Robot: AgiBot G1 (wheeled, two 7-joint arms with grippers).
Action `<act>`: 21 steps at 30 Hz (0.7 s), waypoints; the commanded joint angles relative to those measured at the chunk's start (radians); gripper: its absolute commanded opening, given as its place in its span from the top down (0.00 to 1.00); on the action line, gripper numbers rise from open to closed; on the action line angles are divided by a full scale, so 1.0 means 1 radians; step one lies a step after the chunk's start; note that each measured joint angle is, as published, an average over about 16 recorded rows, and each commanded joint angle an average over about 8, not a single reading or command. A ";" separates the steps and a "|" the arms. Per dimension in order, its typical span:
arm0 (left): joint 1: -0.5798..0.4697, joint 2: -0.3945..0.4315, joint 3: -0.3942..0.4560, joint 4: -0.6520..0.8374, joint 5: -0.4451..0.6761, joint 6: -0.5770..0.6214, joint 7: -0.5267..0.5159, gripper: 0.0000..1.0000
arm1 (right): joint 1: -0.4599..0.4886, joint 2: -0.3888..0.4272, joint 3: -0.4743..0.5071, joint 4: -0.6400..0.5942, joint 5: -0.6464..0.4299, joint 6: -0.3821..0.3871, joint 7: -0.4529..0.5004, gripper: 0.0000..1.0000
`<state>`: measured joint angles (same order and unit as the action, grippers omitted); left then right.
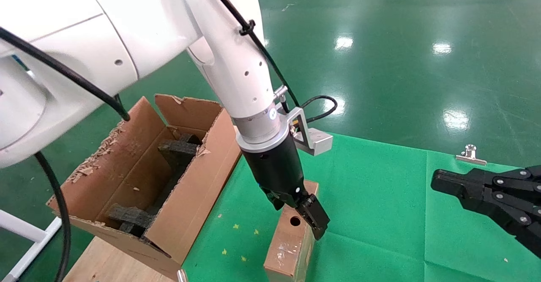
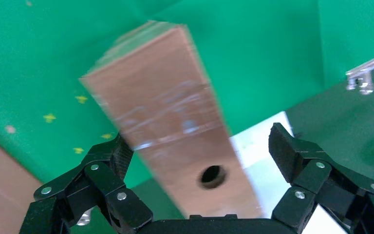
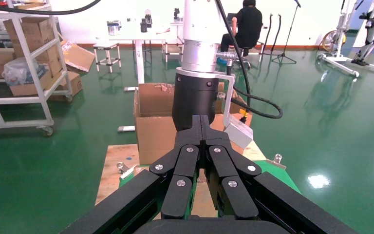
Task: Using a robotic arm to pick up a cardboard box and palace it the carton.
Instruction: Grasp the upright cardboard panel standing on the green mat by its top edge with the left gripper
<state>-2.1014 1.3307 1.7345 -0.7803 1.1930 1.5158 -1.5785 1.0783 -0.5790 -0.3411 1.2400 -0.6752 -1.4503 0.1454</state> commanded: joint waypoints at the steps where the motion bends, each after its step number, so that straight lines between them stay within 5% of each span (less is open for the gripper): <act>1: -0.001 0.002 0.006 -0.003 0.007 -0.004 0.003 0.10 | 0.000 0.000 0.000 0.000 0.000 0.000 0.000 0.02; 7: -0.002 0.003 0.006 -0.005 0.010 -0.006 0.003 0.82 | 0.000 0.000 0.000 0.000 0.000 0.000 0.000 0.00; 9: -0.002 0.002 0.005 -0.004 0.009 -0.006 0.003 0.97 | 0.000 0.000 0.000 0.000 0.000 0.000 0.000 0.00; 21: -0.002 0.001 0.001 -0.002 0.007 -0.001 0.003 1.00 | 0.000 0.000 0.000 0.000 0.000 0.000 0.000 0.00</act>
<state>-2.1032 1.3315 1.7352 -0.7823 1.1999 1.5147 -1.5756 1.0782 -0.5789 -0.3411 1.2399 -0.6752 -1.4502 0.1453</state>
